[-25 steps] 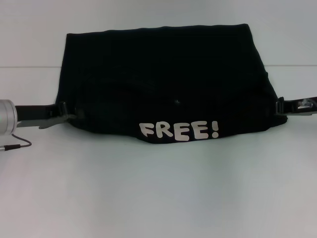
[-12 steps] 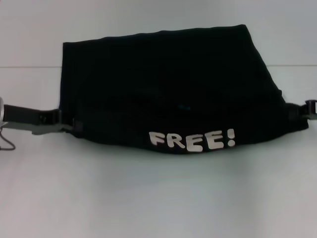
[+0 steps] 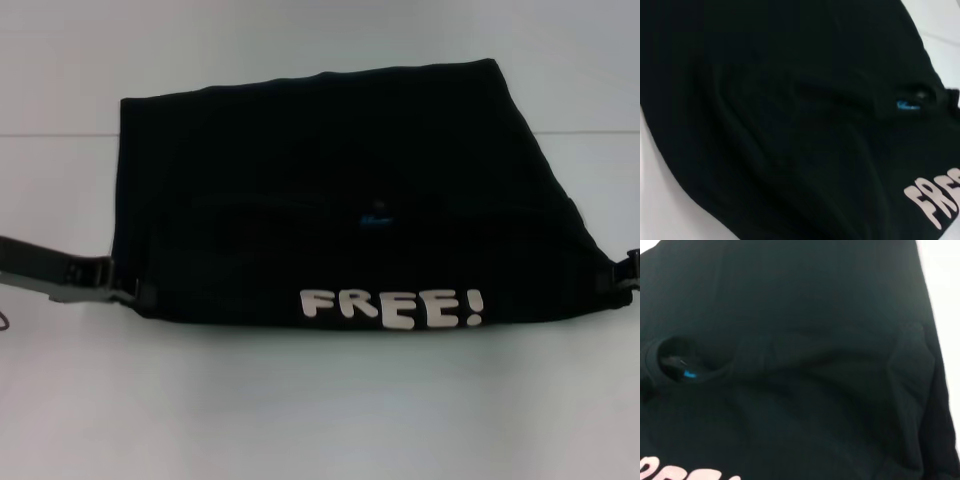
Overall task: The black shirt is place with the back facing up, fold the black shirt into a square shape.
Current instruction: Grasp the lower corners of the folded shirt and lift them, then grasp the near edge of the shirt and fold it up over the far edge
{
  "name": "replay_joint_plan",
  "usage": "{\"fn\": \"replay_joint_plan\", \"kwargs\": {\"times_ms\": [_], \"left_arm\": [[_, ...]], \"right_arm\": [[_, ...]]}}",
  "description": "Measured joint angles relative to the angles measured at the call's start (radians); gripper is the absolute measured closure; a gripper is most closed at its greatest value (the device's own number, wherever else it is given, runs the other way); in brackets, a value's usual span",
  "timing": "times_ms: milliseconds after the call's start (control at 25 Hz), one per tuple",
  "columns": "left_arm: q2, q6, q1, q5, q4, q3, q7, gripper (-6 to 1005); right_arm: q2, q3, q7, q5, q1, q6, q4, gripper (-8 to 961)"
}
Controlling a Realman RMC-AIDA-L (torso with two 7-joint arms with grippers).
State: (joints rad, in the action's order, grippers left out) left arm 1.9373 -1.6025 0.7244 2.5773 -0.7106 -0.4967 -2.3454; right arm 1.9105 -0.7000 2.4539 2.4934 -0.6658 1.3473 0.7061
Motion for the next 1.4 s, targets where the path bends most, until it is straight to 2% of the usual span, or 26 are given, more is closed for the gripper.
{"fn": "replay_joint_plan", "kwargs": {"times_ms": [280, 400, 520, 680, 840, 960, 1120, 1400], "left_arm": [[0.003, -0.124, -0.010, 0.080, -0.022, -0.002, 0.053, 879], [0.006, -0.171, -0.018, 0.110, -0.030, -0.002, 0.077, 878], [0.010, -0.191, -0.026, 0.139, -0.038, -0.004, 0.083, 876], [0.011, -0.204, -0.027, 0.148, -0.037, -0.011, 0.092, 873], [0.020, -0.251, -0.033, 0.154, -0.046, -0.047, 0.092, 871], [0.033, -0.294, -0.051, 0.168, -0.073, -0.057, 0.088, 869], [0.047, -0.342, -0.079, 0.168, -0.125, -0.056, 0.085, 867], [0.047, -0.393, -0.071, 0.175, -0.129, -0.080, 0.083, 862]], "right_arm": [[-0.016, -0.004, 0.024, 0.004, 0.029, 0.113, 0.008, 869], [-0.014, -0.002, 0.047, 0.037, 0.049, 0.179, 0.026, 866], [0.017, 0.001, 0.070, 0.078, 0.083, 0.251, 0.092, 863], [0.087, 0.002, 0.109, 0.125, 0.147, 0.339, 0.255, 859], [0.123, 0.010, 0.127, 0.146, 0.191, 0.410, 0.352, 854], [0.133, 0.027, 0.127, 0.147, 0.214, 0.460, 0.380, 851], [0.132, 0.057, 0.125, 0.147, 0.230, 0.497, 0.387, 847], [0.130, 0.088, 0.114, 0.157, 0.226, 0.553, 0.391, 839]]}}
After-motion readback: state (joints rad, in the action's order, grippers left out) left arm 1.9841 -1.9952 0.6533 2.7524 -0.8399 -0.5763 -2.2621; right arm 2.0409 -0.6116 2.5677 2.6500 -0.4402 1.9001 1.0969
